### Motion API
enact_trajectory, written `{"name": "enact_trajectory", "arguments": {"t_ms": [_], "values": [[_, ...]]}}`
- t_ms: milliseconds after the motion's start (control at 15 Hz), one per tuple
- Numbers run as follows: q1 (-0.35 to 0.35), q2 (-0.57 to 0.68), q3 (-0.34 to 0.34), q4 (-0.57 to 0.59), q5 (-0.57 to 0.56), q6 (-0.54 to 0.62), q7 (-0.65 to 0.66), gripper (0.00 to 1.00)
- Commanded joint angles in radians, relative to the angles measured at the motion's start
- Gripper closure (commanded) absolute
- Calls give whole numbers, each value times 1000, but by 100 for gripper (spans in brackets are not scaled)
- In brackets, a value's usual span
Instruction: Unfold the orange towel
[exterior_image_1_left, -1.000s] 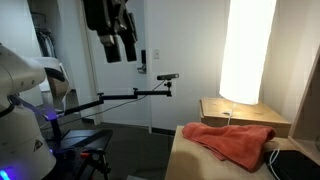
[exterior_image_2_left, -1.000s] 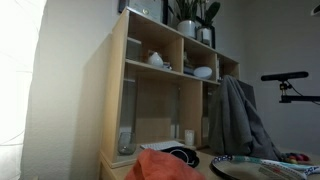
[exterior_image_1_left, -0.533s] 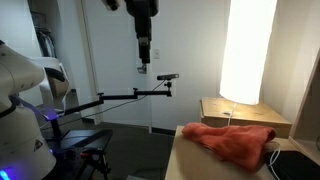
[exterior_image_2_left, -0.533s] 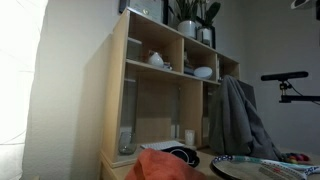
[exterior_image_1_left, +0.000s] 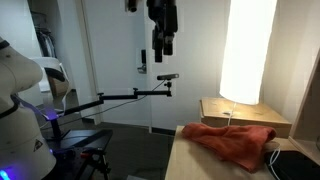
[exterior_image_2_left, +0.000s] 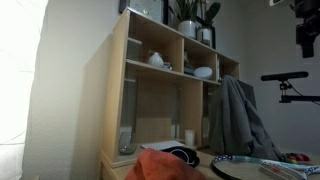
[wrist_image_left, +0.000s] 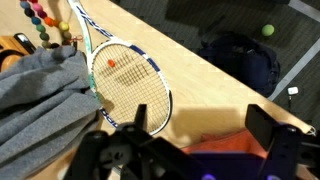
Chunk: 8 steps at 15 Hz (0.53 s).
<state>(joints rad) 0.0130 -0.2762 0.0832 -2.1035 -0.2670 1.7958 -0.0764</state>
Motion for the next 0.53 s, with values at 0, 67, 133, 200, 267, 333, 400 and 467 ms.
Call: {"name": "enact_trajectory", "arguments": {"t_ms": [0, 67, 133, 200, 267, 333, 400, 467], "values": [[44, 35, -8, 30, -1, 59, -113, 0], [53, 38, -8, 24, -1, 92, -142, 0], [60, 40, -8, 17, -5, 124, -160, 0], [67, 41, -6, 7, -5, 168, -175, 0], [71, 43, -3, -1, -14, 211, -182, 0], [76, 43, 0, -8, -16, 250, -188, 0], [80, 44, 3, -13, -19, 281, -190, 0], [85, 44, 4, -16, -15, 295, -202, 0]]}}
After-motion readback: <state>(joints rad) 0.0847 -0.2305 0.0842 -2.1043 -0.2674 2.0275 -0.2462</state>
